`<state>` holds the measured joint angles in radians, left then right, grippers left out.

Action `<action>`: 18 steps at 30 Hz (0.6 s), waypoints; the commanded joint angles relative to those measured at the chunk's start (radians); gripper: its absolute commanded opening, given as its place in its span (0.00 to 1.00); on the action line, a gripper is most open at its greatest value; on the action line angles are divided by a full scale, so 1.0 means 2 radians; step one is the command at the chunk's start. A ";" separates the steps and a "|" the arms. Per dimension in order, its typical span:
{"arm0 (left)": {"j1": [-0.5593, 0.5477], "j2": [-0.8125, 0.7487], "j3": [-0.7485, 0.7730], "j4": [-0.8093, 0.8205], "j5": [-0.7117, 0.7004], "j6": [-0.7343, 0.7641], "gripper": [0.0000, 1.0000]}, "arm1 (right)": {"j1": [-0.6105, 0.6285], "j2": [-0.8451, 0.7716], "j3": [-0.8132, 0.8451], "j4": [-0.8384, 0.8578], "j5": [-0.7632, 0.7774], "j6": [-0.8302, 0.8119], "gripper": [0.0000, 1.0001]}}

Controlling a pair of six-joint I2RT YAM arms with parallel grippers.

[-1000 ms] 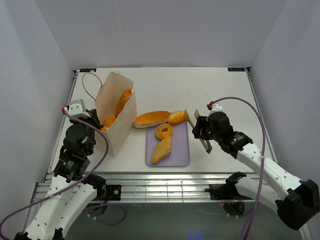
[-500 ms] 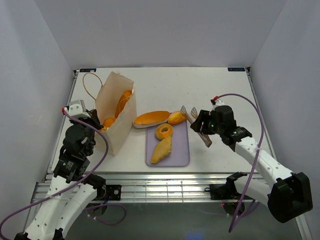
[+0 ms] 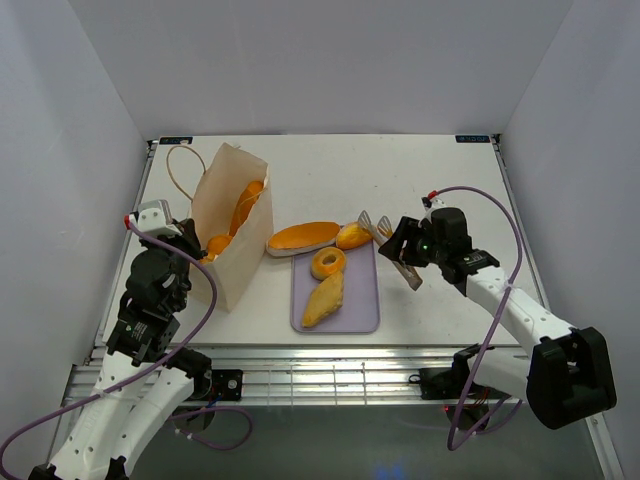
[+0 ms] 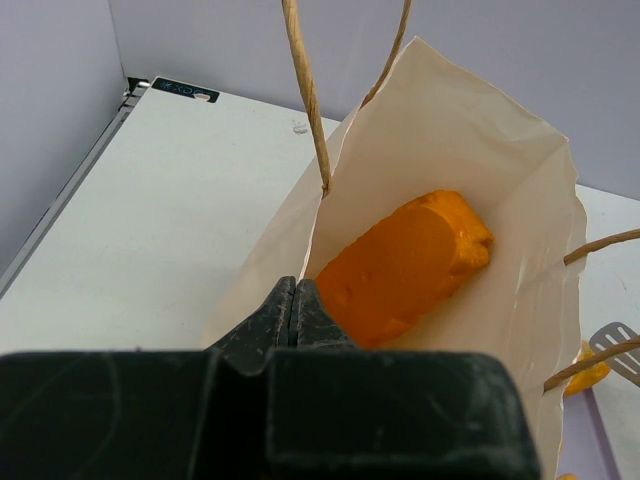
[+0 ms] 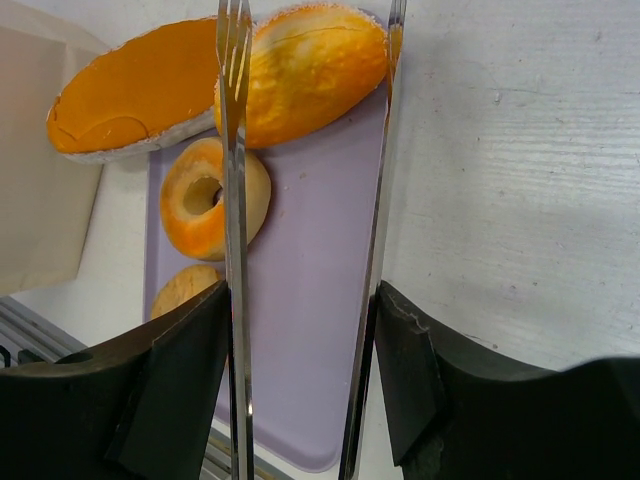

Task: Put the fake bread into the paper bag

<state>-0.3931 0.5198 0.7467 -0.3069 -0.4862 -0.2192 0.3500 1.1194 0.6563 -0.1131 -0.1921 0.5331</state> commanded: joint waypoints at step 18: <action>-0.002 0.002 -0.003 -0.004 0.014 -0.003 0.00 | -0.009 0.033 -0.020 0.071 -0.040 0.035 0.64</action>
<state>-0.3931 0.5209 0.7467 -0.3073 -0.4767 -0.2218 0.3401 1.1721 0.6315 -0.0544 -0.2253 0.5774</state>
